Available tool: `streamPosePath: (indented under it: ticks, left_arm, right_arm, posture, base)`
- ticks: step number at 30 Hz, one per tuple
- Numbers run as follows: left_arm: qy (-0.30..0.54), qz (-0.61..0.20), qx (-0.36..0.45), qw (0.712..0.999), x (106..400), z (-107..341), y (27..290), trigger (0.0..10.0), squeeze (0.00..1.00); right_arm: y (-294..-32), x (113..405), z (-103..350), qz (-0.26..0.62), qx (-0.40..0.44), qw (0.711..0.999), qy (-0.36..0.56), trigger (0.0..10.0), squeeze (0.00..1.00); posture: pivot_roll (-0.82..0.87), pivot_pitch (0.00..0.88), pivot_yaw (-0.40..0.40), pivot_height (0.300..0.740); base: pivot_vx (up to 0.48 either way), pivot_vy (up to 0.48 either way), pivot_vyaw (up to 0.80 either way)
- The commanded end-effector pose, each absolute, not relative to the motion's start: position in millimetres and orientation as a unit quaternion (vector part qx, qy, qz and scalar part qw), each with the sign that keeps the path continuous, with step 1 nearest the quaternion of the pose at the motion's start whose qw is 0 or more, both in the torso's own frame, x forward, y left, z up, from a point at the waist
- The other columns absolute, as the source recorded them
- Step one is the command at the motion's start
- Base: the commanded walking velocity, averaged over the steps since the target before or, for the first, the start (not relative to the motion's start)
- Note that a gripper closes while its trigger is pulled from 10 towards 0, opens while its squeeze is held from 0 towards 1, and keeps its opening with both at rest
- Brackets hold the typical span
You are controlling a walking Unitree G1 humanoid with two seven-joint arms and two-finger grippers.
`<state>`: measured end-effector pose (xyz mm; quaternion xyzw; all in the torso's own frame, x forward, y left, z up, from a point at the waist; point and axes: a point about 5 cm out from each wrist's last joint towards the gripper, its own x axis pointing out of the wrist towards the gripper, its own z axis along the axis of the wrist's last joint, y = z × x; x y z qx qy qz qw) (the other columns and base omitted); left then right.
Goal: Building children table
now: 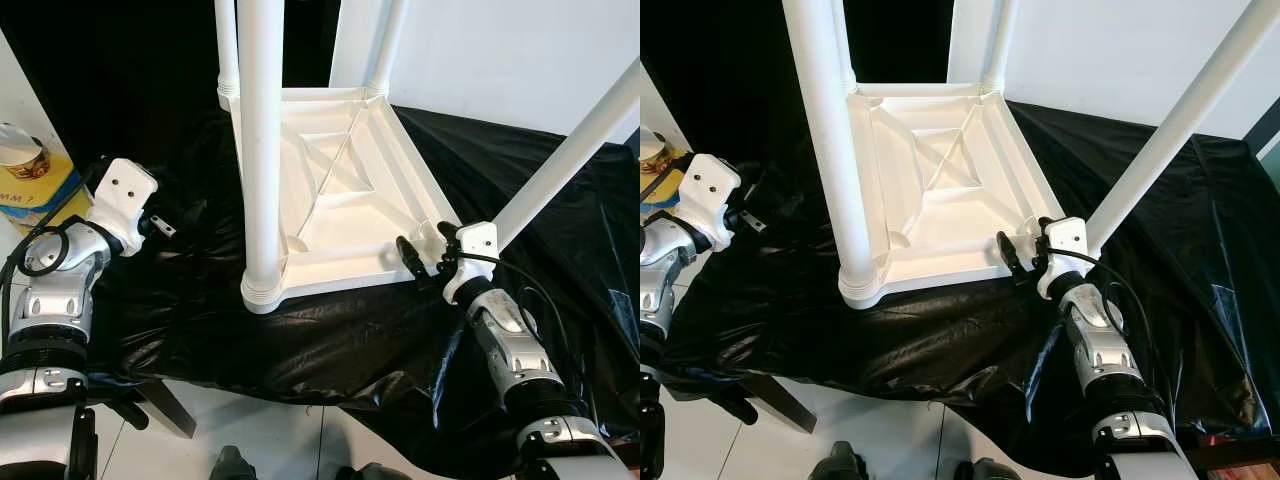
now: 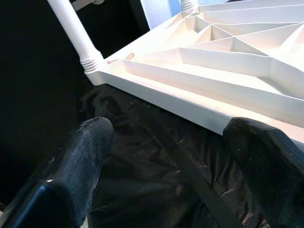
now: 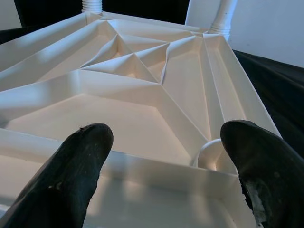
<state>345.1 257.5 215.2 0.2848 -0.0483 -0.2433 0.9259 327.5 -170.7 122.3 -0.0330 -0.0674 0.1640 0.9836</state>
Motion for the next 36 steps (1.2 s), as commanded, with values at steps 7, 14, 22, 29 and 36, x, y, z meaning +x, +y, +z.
streamPosePath:
  ticks: [7, 14, 22, 29, 36]
  left_arm:
    - [-0.069, -0.201, 0.278, 0.937, 348.0, 217.3, 256.8, 10.0, 0.0]
    - [-0.072, -0.201, 0.277, 0.937, 348.0, 218.5, 256.7, 10.0, 0.0]
    - [-0.074, -0.204, 0.276, 0.936, 348.2, 219.8, 255.2, 10.0, 0.0]
    - [-0.077, -0.206, 0.274, 0.936, 348.2, 221.1, 254.3, 10.0, 0.0]
    - [-0.087, -0.213, 0.267, 0.936, 348.4, 221.9, 250.2, 10.0, 0.0]
  right_arm:
    - [-172.9, 324.0, 116.5, 0.17, -0.044, 0.983, -0.052, 10.0, 0.0]
    - [-171.9, 323.2, 116.0, 0.173, -0.045, 0.983, -0.051, 10.0, 0.0]
    - [-171.0, 322.0, 115.0, 0.177, -0.046, 0.982, -0.049, 10.0, 0.0]
    - [-169.4, 320.5, 115.0, 0.181, -0.049, 0.981, -0.05, 10.0, 0.0]
    - [-168.5, 314.3, 115.2, 0.169, -0.045, 0.983, -0.055, 10.0, 0.0]
  posture:
    - [0.16, 0.077, -0.128, 0.74]
    - [0.16, 0.076, -0.126, 0.74]
    - [0.16, 0.076, -0.126, 0.74]
    - [0.15, 0.077, -0.128, 0.74]
    - [0.14, 0.084, -0.13, 0.74]
  base:
    - [0.0, 0.0, 0.0]
    - [0.0, 0.0, 0.0]
    - [0.0, 0.0, 0.0]
    - [0.0, 0.0, 0.0]
    - [0.0, 0.0, 0.0]
